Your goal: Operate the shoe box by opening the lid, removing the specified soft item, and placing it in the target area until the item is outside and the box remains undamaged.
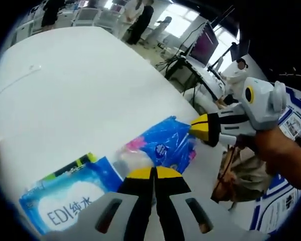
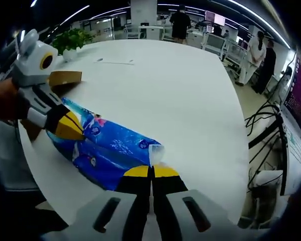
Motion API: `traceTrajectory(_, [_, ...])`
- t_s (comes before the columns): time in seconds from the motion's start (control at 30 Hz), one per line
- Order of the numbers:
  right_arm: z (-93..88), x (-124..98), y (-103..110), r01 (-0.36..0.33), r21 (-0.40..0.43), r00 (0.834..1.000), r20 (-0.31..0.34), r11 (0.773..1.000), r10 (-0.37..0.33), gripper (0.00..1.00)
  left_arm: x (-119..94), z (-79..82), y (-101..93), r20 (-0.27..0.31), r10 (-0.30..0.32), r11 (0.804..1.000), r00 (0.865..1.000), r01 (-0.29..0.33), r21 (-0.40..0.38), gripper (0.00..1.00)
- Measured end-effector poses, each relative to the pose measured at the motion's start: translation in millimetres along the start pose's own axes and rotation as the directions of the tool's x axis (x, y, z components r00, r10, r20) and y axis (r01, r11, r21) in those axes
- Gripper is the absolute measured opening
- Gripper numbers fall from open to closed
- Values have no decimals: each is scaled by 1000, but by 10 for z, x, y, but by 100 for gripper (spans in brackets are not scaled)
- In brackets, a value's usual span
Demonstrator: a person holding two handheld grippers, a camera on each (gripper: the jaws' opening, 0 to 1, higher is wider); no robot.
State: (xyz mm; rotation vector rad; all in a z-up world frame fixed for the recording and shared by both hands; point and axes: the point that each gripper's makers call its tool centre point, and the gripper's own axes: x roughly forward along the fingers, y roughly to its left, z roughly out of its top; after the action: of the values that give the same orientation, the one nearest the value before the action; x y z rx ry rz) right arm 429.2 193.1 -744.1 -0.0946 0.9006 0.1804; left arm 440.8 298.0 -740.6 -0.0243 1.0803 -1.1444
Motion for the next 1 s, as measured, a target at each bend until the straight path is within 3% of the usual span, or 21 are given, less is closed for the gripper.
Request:
traceTrajectory(0.37, [-41,93,17,-4,-12,1000,-13,1000,4,0,46,-15,104,6,27,999,1000,-27,-23,0])
traceTrajectory(0.57, [-41,87,26,-3,4,1000,-11,1000,3,4,49,25,120,23,35,999,999,-34,-26,13])
traceTrajectory(0.73, [-19,51,-4,5,25,1000,-6,1000,-5,13,13,62,80,35,33,999,999,-33,-15,17])
traceTrajectory(1.0, [56,-25,55,9,29,1000,13,1000,-10,15,-88,72,96,43,44,999,998,-44,1,23])
